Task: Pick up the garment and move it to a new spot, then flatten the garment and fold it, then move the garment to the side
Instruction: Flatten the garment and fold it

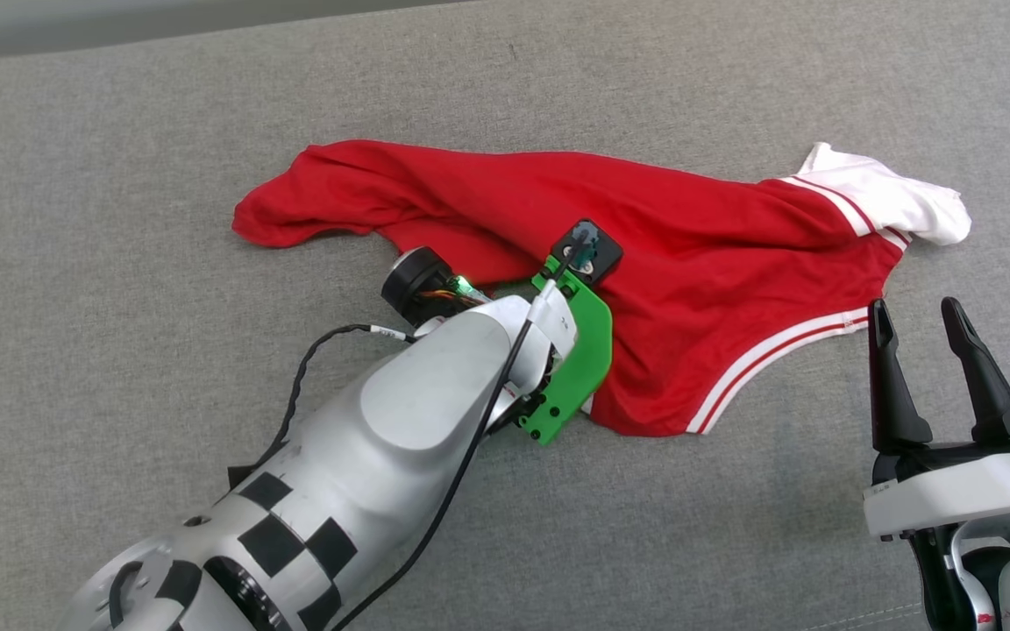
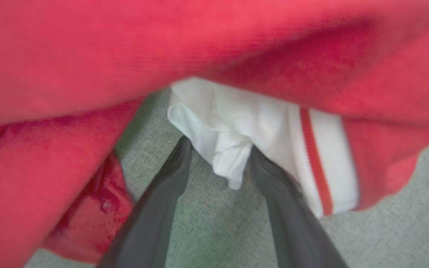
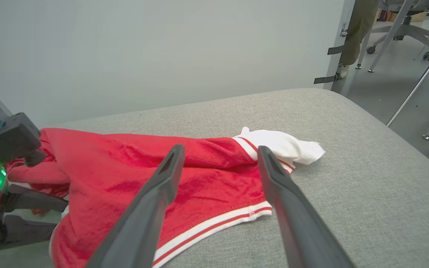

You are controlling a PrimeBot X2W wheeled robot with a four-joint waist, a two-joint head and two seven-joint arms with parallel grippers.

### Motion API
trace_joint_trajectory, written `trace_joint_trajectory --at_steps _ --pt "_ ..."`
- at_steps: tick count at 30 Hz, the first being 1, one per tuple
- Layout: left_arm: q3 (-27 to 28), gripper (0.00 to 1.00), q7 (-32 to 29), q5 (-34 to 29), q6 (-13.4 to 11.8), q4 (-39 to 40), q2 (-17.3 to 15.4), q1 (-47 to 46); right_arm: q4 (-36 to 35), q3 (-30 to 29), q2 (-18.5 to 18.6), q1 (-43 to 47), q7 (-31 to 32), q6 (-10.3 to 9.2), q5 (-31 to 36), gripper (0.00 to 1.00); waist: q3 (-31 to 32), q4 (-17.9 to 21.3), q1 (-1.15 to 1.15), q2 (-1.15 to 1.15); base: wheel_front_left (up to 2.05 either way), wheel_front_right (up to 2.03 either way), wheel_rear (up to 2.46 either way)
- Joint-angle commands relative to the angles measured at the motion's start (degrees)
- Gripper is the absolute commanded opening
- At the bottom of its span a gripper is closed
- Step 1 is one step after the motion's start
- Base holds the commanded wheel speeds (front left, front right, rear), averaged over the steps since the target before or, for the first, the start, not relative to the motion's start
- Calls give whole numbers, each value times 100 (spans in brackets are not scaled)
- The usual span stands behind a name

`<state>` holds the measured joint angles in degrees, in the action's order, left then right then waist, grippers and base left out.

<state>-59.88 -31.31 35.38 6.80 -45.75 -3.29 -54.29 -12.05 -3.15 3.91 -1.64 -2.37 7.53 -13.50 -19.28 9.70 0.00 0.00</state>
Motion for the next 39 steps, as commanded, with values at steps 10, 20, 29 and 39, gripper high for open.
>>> trace_joint_trajectory --at_steps 10,20,29,39 --pt "-76 0 1098 204 -67 199 -303 325 36 -185 -2 -18 44 -4 -9 100 331 -283 0 0 0 0 0" --pt "351 0 1577 402 -831 1628 -1207 1184 -64 -371 -13 182 240 -4 32 100 727 -769 0 0 0 0 0" --pt "850 0 1509 713 -1774 3289 -2450 2323 -144 -464 -21 305 395 -4 63 100 937 -1015 0 0 0 0 0" --pt "1610 0 1501 1306 -2722 4364 -3585 3507 -252 -634 3 387 512 -4 60 100 927 -1165 0 0 0 0 0"
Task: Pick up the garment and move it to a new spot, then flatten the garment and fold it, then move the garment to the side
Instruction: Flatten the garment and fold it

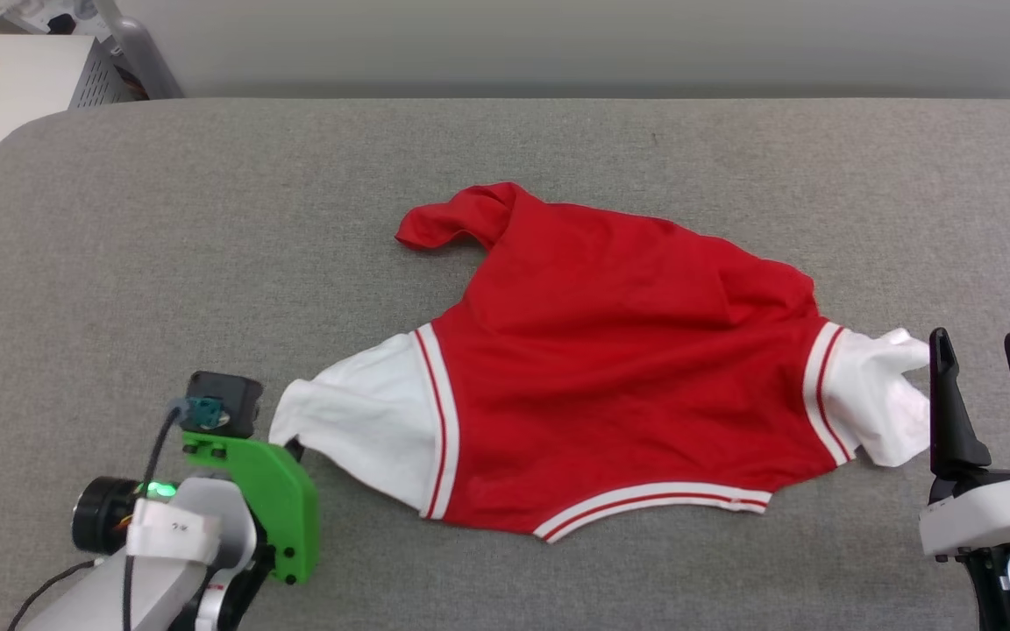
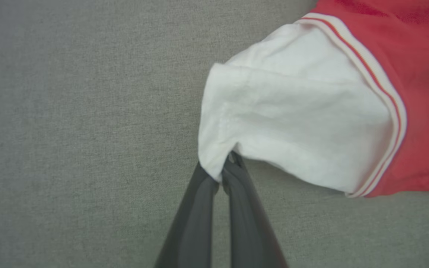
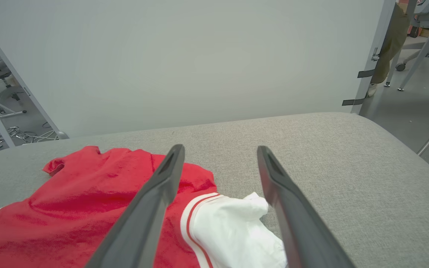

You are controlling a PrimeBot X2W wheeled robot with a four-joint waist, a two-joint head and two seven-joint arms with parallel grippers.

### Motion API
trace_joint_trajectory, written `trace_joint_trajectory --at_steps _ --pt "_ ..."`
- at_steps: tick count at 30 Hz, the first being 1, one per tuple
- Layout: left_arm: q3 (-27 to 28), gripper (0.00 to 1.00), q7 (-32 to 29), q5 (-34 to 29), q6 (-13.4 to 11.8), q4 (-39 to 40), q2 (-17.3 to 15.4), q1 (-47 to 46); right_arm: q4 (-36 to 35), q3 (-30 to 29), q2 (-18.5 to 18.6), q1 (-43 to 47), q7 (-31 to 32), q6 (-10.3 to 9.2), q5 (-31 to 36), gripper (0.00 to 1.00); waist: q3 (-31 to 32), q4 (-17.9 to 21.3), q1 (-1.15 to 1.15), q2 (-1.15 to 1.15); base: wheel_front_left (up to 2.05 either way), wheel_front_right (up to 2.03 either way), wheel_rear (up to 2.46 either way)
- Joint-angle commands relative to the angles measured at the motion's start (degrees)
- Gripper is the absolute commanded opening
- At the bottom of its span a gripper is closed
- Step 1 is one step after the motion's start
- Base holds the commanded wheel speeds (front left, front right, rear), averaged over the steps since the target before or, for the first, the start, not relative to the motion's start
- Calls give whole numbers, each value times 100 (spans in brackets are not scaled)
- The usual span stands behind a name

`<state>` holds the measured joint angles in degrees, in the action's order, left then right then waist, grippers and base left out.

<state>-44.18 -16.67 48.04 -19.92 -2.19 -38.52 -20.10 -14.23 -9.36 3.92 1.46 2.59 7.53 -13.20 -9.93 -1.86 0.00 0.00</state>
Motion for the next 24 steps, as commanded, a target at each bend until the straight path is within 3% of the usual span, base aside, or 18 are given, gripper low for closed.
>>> trace_joint_trajectory --at_steps 1,5,14,15,16,17,24 --pt "154 0 98 157 -116 52 -124 231 -42 -38 2 86 36 -4 35 100 -15 -14 0 0 0 0 0" --pt "405 0 327 513 -141 37 -209 685 -60 -89 -2 96 81 -4 26 100 -63 9 0 0 0 0 0" --pt "490 0 998 738 101 -440 404 881 9 -140 -14 130 129 -4 16 100 3 19 0 0 0 0 0" --pt "507 19 1075 744 104 -488 450 897 21 -147 -13 143 142 -4 22 100 42 16 0 0 0 0 0" --pt "529 87 1170 745 103 -538 499 918 28 -158 -10 159 153 -4 33 100 95 10 0 0 0 0 0" --pt "542 100 1257 720 92 -564 525 929 30 -166 -8 173 165 -4 41 100 129 7 0 0 0 0 0" --pt "771 100 2091 512 -53 -484 681 1006 71 -209 15 298 234 -4 54 100 401 -61 0 0 0 0 0"
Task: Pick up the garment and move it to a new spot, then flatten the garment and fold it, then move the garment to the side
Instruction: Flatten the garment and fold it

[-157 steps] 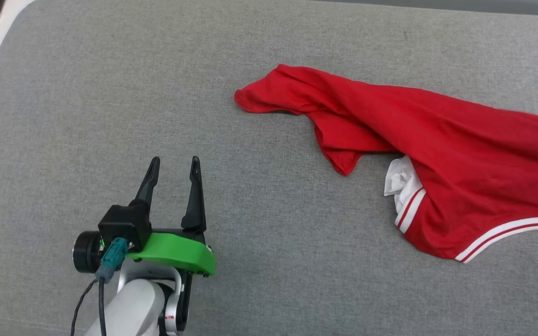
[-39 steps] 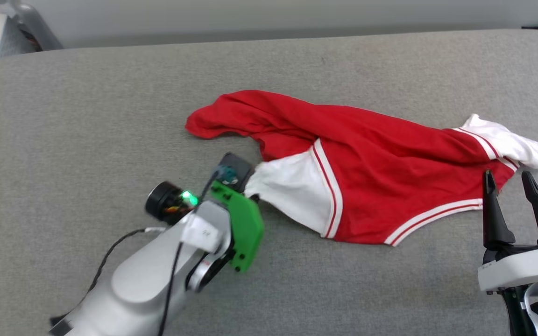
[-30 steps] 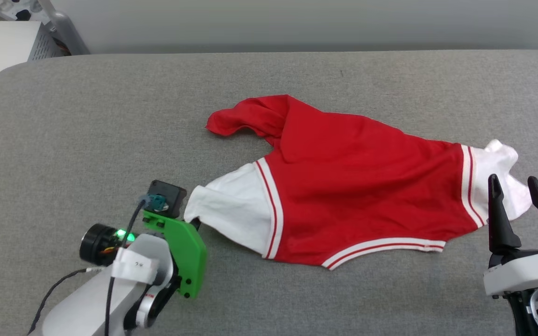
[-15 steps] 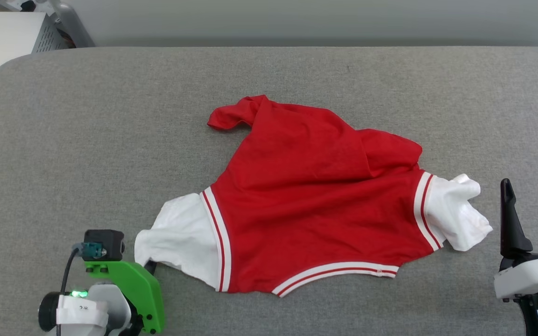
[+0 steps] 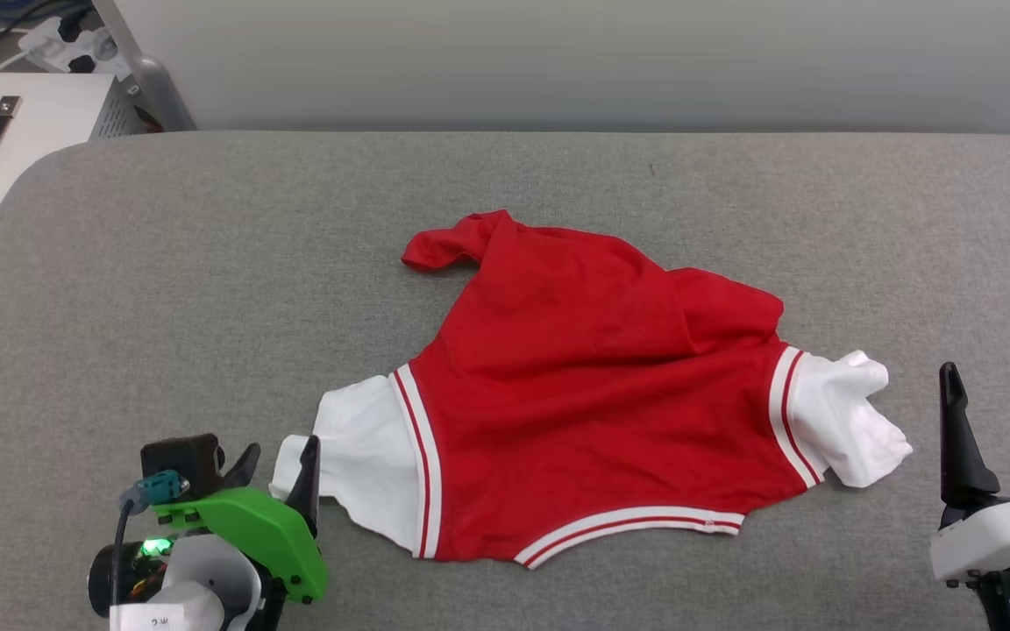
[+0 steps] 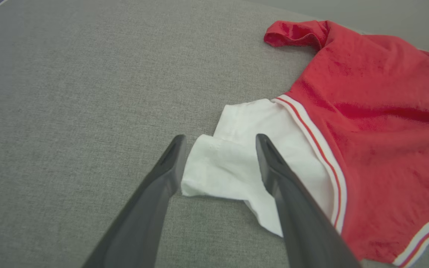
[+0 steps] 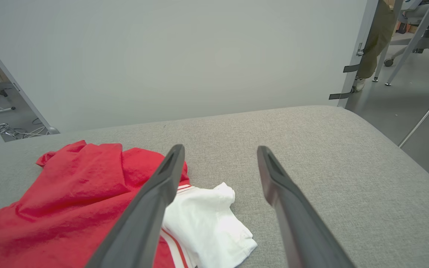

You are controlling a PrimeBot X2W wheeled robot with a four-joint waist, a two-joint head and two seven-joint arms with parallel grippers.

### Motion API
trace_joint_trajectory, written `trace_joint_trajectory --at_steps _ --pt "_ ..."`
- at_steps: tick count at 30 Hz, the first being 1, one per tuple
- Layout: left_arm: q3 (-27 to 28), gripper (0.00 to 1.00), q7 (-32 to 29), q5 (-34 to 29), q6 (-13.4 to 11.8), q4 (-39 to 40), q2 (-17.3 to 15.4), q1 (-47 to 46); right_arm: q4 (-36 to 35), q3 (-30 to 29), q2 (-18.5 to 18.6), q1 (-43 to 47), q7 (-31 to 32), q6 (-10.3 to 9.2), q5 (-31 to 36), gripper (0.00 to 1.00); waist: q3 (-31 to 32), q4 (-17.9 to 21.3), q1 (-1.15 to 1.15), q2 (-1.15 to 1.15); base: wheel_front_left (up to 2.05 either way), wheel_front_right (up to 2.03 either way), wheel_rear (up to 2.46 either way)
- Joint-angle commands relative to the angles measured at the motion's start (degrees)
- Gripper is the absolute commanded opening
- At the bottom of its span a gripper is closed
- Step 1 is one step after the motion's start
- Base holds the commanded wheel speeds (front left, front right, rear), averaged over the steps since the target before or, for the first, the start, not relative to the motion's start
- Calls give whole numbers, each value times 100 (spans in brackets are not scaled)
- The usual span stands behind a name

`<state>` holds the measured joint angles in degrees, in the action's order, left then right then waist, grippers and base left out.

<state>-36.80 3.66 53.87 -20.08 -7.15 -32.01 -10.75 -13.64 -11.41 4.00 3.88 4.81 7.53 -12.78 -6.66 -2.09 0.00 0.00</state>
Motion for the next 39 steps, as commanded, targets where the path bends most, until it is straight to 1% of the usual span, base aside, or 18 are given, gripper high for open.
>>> trace_joint_trajectory --at_steps 1,5,9,13,20,25,29,33,36,39 --pt "59 100 157 -110 -67 41 35 82 22 -1 9 68 19 -4 5 100 96 -44 0 0 0 0 0" --pt "200 100 638 -288 -188 215 68 99 125 -18 27 120 111 -4 -111 100 169 -69 0 0 0 0 0" --pt "343 100 949 -535 -330 537 100 102 360 -106 111 198 384 -4 -335 100 217 -94 0 0 0 0 0" --pt "473 100 1075 -830 -430 911 137 122 783 -238 334 269 943 -4 -651 100 212 -135 0 0 0 0 0" --pt "599 100 1121 -1291 -523 1449 196 57 1543 -361 902 52 2241 -4 -1223 100 -31 -295 0 0 0 0 0" --pt "620 100 1126 -1470 -566 1658 252 -9 1739 -230 1256 -378 2857 -4 -1534 100 -266 -434 0 0 0 0 0" --pt "634 100 1128 -1533 -574 1690 327 -38 1825 31 1519 -733 3165 -4 -1674 100 -441 -538 0 0 0 0 0" --pt "622 100 1130 -1582 -529 1681 438 -103 2010 364 1745 -1030 3371 -4 -1762 100 -624 -658 0 0 0 0 0" --pt "618 100 1131 -1620 -480 1635 519 -171 2189 576 1841 -1134 3476 -4 -1834 100 -744 -742 0 0 0 0 0" --pt "648 100 1132 -1646 -446 1580 599 -187 2459 773 1857 -1074 3788 -4 -1984 100 -817 -804 0 0 0 0 0"
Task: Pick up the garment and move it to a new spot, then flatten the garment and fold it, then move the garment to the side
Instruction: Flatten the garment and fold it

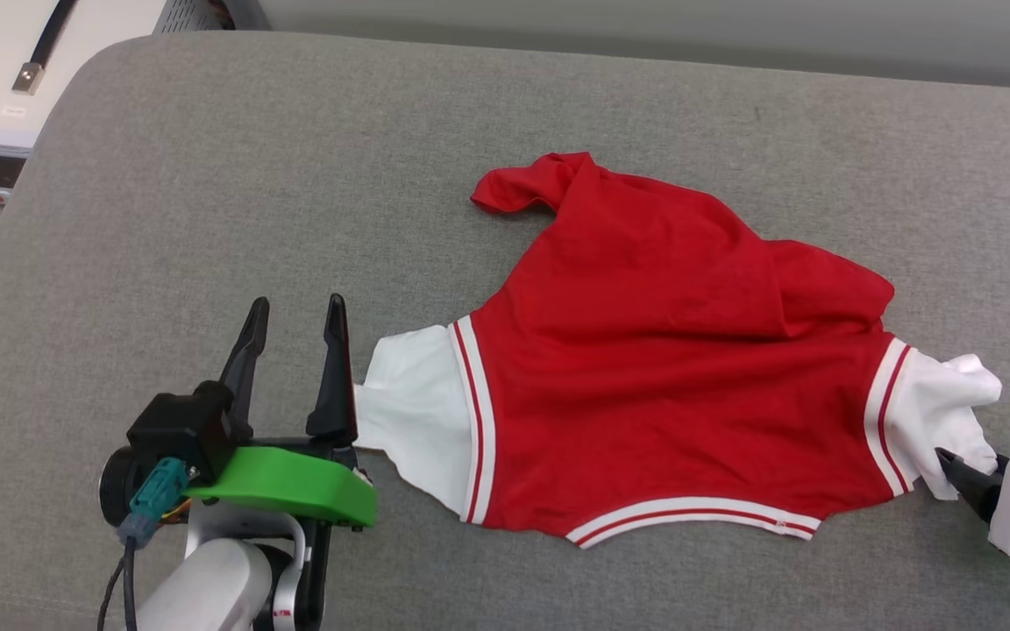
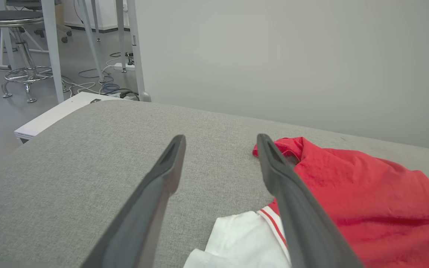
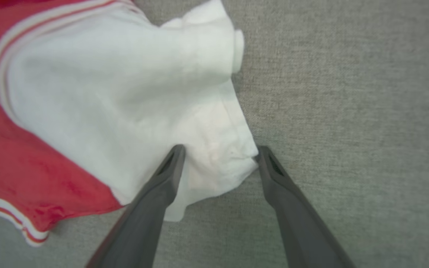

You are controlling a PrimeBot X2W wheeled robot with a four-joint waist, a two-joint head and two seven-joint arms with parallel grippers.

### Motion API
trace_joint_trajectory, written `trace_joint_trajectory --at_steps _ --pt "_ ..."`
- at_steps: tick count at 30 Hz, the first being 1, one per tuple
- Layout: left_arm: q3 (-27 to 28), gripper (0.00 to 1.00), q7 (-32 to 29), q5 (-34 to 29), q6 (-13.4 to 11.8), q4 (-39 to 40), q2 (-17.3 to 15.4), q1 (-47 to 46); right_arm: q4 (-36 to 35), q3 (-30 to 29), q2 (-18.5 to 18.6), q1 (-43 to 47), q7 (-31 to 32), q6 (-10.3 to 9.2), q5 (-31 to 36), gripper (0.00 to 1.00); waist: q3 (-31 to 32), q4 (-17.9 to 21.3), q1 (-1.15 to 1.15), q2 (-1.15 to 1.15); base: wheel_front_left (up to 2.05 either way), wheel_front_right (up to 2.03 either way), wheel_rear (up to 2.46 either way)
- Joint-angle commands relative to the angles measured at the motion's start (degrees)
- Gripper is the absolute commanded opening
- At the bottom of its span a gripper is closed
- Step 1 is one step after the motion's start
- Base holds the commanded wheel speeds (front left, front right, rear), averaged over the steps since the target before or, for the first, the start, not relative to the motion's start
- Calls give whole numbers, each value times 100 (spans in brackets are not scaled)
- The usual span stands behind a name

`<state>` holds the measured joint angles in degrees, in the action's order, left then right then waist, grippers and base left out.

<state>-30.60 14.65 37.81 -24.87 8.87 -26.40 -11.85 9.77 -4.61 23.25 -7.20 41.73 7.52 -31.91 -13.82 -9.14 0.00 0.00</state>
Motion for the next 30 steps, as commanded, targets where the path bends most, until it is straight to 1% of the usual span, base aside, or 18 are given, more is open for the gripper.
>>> trace_joint_trajectory --at_steps 1,4,5,6,7,11,15,17,20,22,24,27,30 --pt "41 100 33 -43 41 -40 55 -69 222 119 -83 78 247 -3 -114 100 -107 -105 0 0 0 0 0" --pt "81 100 34 -25 66 -120 87 -23 378 198 -143 178 604 -3 -218 100 -120 -117 0 0 0 0 0" --pt "96 100 34 -13 76 -144 87 -7 385 231 -147 194 657 -3 -215 42 -112 -112 0 0 0 0 0" --pt "114 100 32 13 91 -176 86 14 377 247 -180 202 691 -3 -250 3 -99 -100 0 0 0 0 0" --pt "118 100 15 45 107 -209 76 32 375 247 -207 207 722 -3 -275 0 -81 -88 0 0 0 0 0" --pt "161 100 -180 247 205 -342 -21 93 278 195 -185 134 622 -3 -244 0 39 -18 0 0 0 0 0" --pt "246 100 -693 611 368 -451 -249 83 182 51 -165 44 438 -3 -189 0 198 30 0 0 0 0 0" --pt "264 100 -1059 795 473 -468 -424 28 105 -18 -147 18 343 -3 -145 0 276 53 0 0 0 0 0" --pt "173 100 -1859 1118 728 -478 -742 -126 -48 -133 -159 5 266 -3 -82 0 343 95 0 0 0 0 0" --pt "131 100 -2317 1276 854 -513 -938 -259 -147 -183 -186 -2 245 -3 -61 0 347 140 0 0 0 0 0" --pt "53 100 -2754 1432 976 -565 -1064 -384 -241 -196 -208 -6 245 -3 -30 0 318 198 0 0 0 0 0" --pt "-97 100 -3232 1543 1113 -762 -1127 -605 -388 -184 -246 -19 268 -3 -3 0 218 295 0 0 0 0 0" --pt "-251 100 -3584 1640 1228 -1097 -1056 -799 -489 -154 -279 -48 275 -3 15 0 107 383 0 0 0 0 0"
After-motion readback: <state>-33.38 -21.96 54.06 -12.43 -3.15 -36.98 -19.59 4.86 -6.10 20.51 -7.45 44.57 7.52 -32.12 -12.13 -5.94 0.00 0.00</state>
